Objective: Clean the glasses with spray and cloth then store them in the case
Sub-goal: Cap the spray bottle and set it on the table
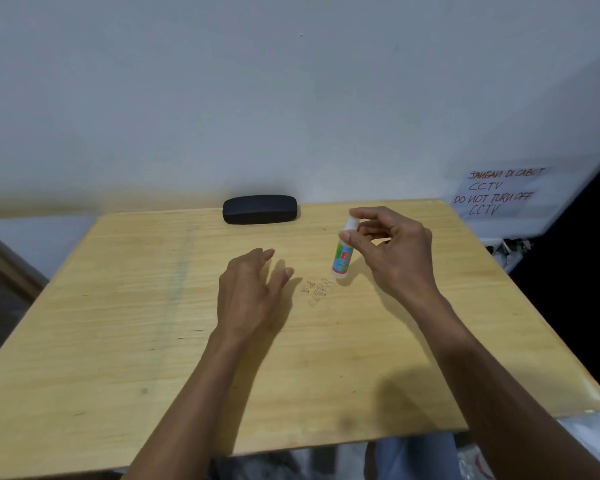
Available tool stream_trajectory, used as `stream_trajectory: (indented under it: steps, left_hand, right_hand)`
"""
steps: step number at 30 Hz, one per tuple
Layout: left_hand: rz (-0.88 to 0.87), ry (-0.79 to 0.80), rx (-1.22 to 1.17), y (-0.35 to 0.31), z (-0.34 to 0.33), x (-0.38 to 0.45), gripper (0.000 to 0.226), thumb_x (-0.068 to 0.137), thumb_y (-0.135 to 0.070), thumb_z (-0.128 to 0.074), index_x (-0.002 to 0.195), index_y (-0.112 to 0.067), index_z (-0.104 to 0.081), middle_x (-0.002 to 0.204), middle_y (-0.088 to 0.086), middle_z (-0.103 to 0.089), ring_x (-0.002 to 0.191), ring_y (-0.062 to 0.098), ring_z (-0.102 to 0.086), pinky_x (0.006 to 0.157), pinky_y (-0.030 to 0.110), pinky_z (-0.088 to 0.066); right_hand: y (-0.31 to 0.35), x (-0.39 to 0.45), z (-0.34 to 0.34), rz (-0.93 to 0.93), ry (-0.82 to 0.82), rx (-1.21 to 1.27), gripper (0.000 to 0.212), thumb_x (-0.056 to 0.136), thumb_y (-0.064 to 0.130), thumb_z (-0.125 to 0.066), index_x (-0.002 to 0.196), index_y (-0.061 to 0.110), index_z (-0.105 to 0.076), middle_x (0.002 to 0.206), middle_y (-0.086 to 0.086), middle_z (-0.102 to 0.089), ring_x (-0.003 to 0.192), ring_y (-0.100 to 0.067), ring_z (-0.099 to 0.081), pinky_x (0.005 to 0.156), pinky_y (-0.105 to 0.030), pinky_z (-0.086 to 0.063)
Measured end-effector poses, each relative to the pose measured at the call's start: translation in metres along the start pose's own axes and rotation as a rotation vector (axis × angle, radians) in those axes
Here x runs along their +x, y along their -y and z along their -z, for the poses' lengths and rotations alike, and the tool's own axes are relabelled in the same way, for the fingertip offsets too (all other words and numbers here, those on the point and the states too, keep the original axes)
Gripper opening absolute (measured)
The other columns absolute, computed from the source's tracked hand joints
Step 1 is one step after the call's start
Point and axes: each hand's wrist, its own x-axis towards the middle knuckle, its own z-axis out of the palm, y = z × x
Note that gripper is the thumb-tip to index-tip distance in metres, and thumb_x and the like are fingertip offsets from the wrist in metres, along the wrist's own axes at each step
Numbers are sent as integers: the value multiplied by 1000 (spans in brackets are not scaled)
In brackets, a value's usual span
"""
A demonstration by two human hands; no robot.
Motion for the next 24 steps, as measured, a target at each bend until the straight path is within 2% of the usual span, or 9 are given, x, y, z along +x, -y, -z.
stream_trajectory:
  steps: [4,8,11,17,24]
  left_hand:
    - [-34,89,291,5,-14,17,67,88,-66,-44,144,-28,-44,158,3,-36,148,24,-24,119,51,-21]
    - [-44,175,374,10,-21,21,73,88,-73,-33,147,-29,-38,161,4,-29,151,25,-15,121,55,-12]
    - [-51,170,407,13,-24,21,74,88,-75,-28,146,-30,-38,161,3,-28,152,24,-14,121,54,-10]
    - [-61,160,427,14,-24,21,73,88,-76,-24,146,-32,-38,161,1,-29,152,22,-14,121,52,-11]
    - [-56,157,417,15,-24,22,72,88,-75,-27,145,-33,-39,161,1,-29,152,22,-13,121,52,-11]
  right_hand:
    - [-14,25,-14,8,-50,-33,28,79,24,-83,106,23,-74,77,13,-69,72,7,-65,77,-22,-54]
    - [-27,63,-33,22,-78,-98,27,81,27,-81,106,22,-74,82,2,-74,77,-9,-71,73,-27,-58]
    - [-35,90,-50,6,-92,-141,26,82,31,-78,107,23,-74,87,2,-75,81,-12,-72,69,-16,-50]
    - [-44,119,-78,-35,-99,-226,25,84,34,-74,108,28,-71,92,2,-76,88,-19,-71,76,-40,-60]
    - [-52,124,-86,-44,-86,-292,27,85,33,-74,111,27,-71,95,0,-77,88,-21,-72,75,-44,-61]
